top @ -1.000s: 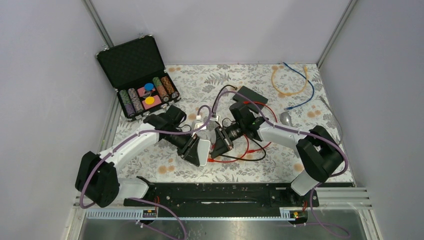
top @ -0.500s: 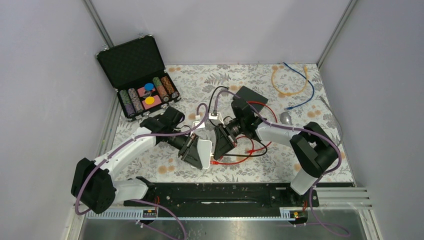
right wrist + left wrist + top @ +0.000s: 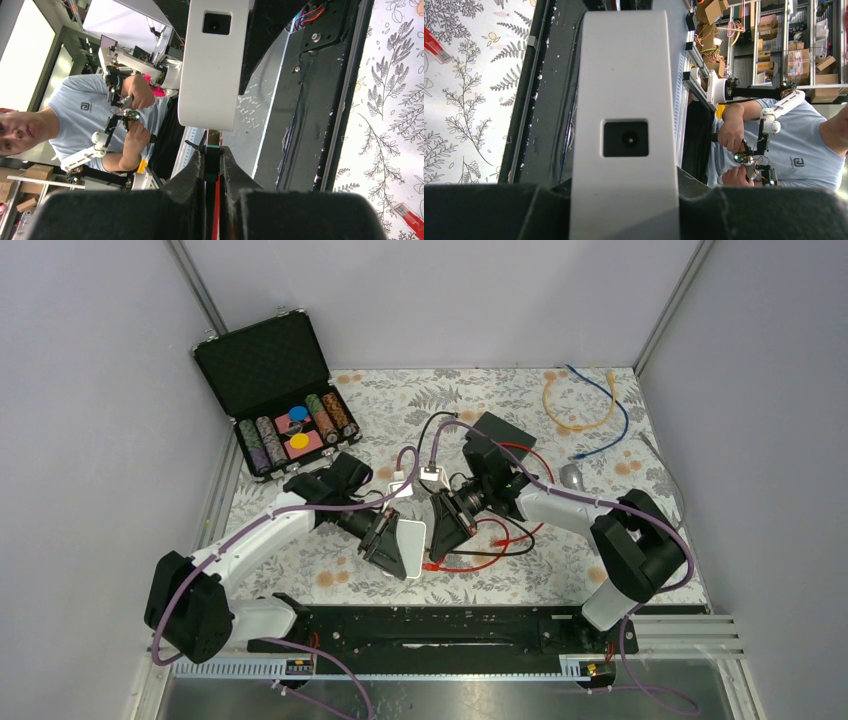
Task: Insert the plug into the switch port
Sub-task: Insert the connector into the switch port, then pick up the connector from the center of the board.
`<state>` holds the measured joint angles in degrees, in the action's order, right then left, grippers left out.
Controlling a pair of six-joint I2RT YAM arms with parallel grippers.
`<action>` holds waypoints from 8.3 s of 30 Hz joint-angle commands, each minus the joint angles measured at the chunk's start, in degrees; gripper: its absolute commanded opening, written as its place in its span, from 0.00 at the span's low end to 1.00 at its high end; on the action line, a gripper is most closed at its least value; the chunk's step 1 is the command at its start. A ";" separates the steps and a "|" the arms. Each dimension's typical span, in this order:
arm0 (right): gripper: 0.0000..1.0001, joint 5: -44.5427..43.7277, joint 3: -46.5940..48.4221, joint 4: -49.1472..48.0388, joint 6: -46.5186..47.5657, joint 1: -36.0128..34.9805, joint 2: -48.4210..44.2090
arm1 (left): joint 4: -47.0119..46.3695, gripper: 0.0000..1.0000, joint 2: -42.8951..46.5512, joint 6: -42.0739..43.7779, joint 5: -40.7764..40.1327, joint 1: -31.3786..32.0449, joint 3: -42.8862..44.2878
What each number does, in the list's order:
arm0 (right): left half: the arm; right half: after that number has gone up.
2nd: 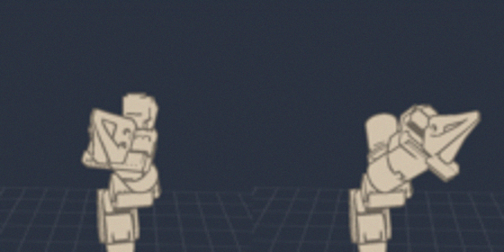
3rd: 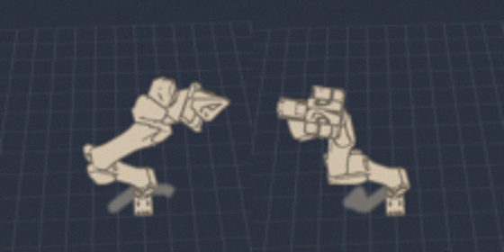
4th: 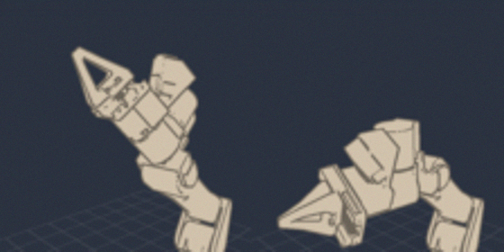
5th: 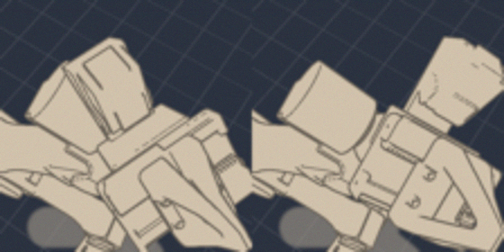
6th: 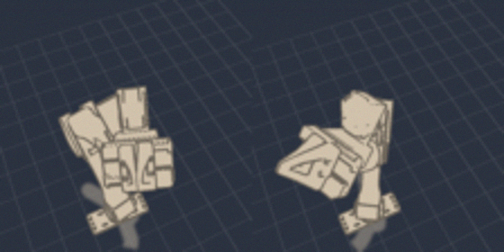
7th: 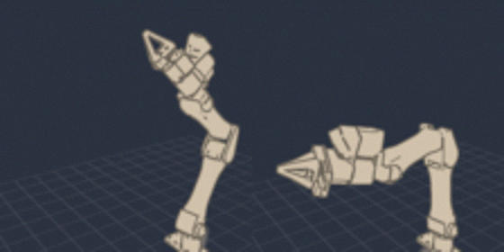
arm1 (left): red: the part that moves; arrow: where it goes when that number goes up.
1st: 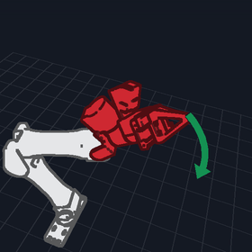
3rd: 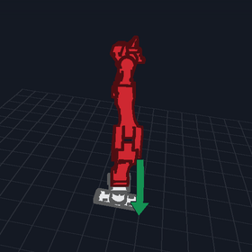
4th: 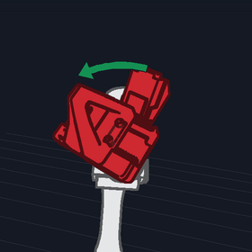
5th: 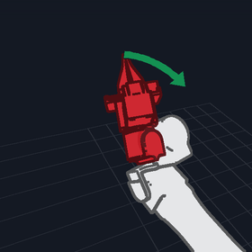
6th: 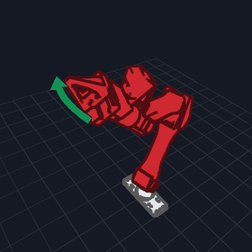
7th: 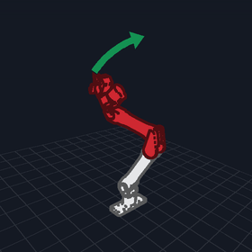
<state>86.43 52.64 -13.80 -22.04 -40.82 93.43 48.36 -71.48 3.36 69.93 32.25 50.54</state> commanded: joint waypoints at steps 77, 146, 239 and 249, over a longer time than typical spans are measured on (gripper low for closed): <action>0.00 -23.78 8.94 22.47 16.18 13.31 -16.16 | -15.66 0.00 2.77 10.81 4.40 -9.65 5.96; 0.53 -72.38 31.14 43.30 31.43 40.04 8.94 | -22.63 0.00 24.96 -20.58 -50.63 -8.09 -8.67; 0.56 -59.59 23.03 18.74 87.67 23.24 21.26 | -22.15 0.00 18.66 -18.52 -44.90 -8.10 -7.92; 0.12 -58.32 26.43 17.59 73.61 23.15 18.94 | -19.22 0.00 18.70 -17.96 -52.44 -8.14 -7.04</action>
<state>26.96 74.94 5.08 61.78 -16.99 114.54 29.87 -53.06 -15.44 21.56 23.97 40.80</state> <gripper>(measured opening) 0.194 0.279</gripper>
